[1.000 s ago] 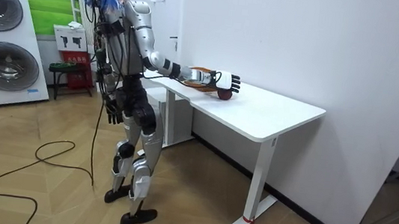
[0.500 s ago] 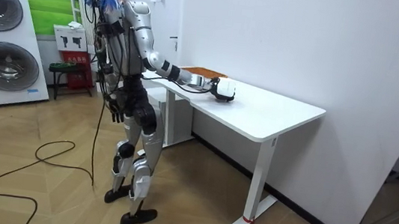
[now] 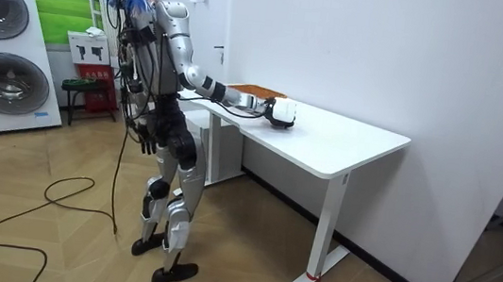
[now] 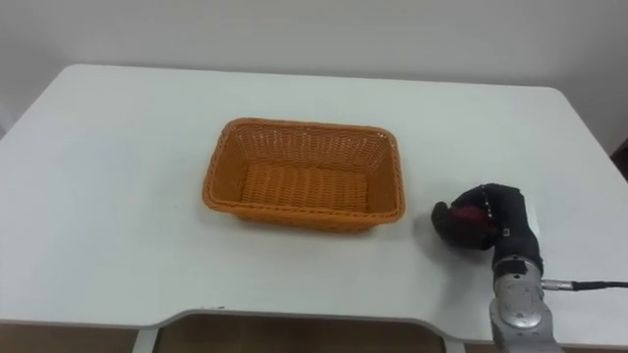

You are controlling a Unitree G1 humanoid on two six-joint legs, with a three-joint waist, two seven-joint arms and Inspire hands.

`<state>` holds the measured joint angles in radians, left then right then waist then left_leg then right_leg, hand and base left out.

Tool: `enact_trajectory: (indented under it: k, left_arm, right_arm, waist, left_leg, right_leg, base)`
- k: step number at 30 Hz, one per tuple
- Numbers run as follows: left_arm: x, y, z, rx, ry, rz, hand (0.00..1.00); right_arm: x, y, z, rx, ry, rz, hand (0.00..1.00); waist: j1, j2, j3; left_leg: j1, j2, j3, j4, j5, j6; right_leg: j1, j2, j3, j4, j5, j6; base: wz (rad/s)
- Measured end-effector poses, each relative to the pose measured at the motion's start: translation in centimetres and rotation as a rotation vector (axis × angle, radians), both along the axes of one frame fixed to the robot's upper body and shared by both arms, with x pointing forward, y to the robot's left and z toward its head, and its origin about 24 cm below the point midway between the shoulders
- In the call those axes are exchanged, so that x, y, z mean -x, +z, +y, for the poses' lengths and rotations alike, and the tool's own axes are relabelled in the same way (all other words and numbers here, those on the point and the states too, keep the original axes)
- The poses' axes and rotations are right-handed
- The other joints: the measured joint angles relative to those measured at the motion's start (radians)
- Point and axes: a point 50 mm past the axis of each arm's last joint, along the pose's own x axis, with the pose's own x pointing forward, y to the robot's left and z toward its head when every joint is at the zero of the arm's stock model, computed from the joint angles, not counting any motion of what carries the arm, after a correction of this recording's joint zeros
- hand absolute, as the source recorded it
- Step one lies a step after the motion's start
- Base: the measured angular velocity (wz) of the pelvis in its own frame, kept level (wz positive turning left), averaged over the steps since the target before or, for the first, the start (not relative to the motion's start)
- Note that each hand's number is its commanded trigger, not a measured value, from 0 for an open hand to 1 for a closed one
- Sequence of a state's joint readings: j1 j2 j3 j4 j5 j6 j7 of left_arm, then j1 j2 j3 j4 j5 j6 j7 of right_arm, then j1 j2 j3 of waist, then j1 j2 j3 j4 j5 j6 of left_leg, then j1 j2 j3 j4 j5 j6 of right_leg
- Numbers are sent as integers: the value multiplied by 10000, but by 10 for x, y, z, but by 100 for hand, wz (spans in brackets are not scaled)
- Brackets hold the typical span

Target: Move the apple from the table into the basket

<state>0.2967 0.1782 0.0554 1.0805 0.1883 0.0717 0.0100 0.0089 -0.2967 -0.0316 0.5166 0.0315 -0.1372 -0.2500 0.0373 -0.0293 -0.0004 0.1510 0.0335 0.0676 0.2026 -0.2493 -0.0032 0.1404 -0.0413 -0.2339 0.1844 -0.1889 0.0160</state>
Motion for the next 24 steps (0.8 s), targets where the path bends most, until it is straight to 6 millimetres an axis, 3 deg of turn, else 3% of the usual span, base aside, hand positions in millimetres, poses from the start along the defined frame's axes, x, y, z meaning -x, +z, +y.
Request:
enact_trajectory:
  k: [4,8,13,18,24]
  left_arm:
    - [-2,0,-1,67,-37,-99,0]
    - [4,0,0,155,212,-24,0]
    - [5,0,0,184,227,48,0]
    - [9,-1,-1,200,214,207,0]
    - [8,-1,-1,200,181,174,0]
  right_arm:
    - [-4,6,4,1,-29,-329,100]
    - [-13,26,11,31,103,-1352,100]
    - [-23,56,22,114,388,-2784,100]
    - [-28,87,36,70,975,-4177,100]
    - [-31,103,43,59,1443,-4798,100]
  waist:
    - [-4,50,65]
    - [-26,121,49]
    - [185,-41,7]
    - [246,-174,34]
    - [292,-112,67]
  left_leg:
    - [-27,-1,35,-16,0,0]
    - [-102,9,119,-61,3,2]
    - [2,50,95,-151,5,-1]
    - [15,52,82,-137,6,-3]
    - [-41,49,55,-97,5,-3]
  right_leg:
    - [-58,4,2,11,1,1]
    - [-229,22,113,47,0,0]
    - [-189,64,145,36,0,-1]
    - [-102,61,122,14,1,-1]
    - [-125,58,123,32,7,-9]
  base:
    - [-3]
    - [-9]
    - [0]
    - [4]
    - [1]
